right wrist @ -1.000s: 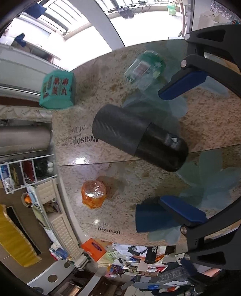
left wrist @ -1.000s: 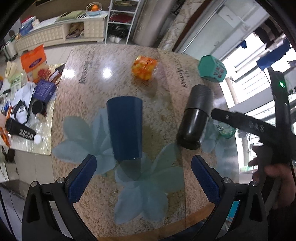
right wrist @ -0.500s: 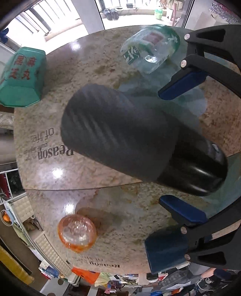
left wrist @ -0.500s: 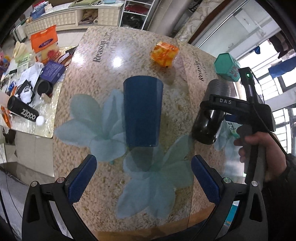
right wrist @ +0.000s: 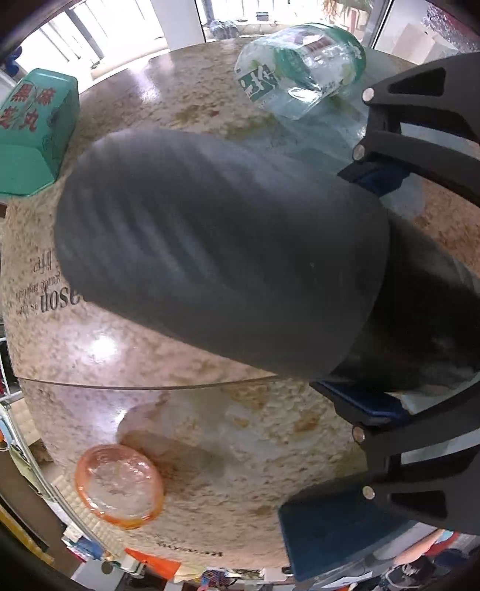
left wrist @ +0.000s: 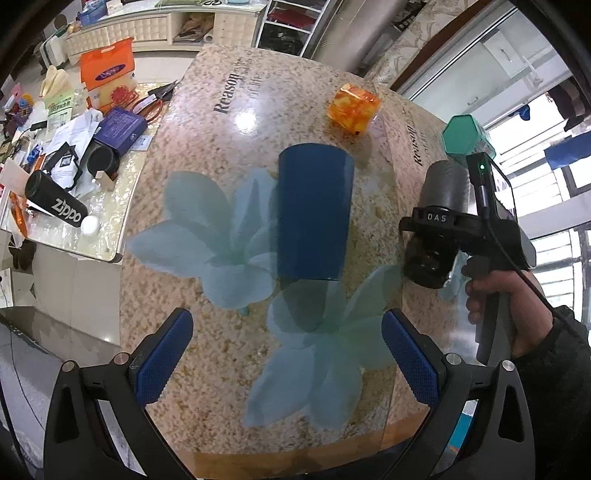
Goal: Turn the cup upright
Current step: 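Close the right gripper around the black tumbler and lift it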
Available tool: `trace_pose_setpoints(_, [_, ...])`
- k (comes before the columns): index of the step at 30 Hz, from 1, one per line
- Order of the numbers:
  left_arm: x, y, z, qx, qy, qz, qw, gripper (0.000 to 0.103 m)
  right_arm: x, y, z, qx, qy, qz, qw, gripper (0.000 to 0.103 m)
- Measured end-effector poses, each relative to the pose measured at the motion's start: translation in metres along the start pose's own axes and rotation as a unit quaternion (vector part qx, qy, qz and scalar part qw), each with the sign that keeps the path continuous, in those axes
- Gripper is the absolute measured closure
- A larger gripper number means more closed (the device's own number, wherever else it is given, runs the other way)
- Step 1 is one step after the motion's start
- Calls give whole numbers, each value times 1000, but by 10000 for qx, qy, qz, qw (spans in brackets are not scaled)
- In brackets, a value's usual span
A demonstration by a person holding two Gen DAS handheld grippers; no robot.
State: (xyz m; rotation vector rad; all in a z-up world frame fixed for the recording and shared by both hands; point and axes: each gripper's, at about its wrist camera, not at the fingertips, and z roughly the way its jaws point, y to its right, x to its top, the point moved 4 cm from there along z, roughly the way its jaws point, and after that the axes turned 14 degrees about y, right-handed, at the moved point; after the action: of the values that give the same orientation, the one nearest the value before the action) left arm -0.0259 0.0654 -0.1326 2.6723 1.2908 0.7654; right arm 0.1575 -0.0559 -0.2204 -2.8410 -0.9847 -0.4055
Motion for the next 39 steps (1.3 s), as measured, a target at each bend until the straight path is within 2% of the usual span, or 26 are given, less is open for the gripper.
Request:
trace_pose_setpoints(6, [0, -2, -5, -8, 57, -42, 10000, 0, -5, 11, 0, 282, 211, 80, 9993, 24])
trace_pose_setpoints(7, [-1, -2, -5, -6, 66, -37, 10000, 0, -7, 14, -2, 327, 406, 100, 9986, 24])
trace_pose_setpoints(11, [-4, 1, -9, -25, 93, -10, 10000, 0, -26, 18, -7, 477, 528, 1, 9975, 25])
trace_pose_setpoints(16, [-7, 7, -13, -88, 103, 77, 9999, 0, -59, 16, -33, 549, 841, -385, 9942, 26])
trace_pose_setpoints(20, [-10, 16, -17, -159, 103, 272, 9995, 0, -91, 22, -48, 791, 790, -318, 9932, 26])
trace_pose_setpoints(24, [-15, 26, -20, -263, 111, 488, 9984, 0, -122, 17, -67, 827, 786, -372, 9928, 26])
trace_pose_setpoints(30, [-24, 37, -22, -383, 36, 830, 9958, 0, -186, 22, -87, 825, 804, -582, 9916, 26])
trace_pose_setpoints(39, [-31, 45, -17, -510, -116, 1039, 9932, 0, -229, 24, -75, 736, 625, -768, 9924, 27])
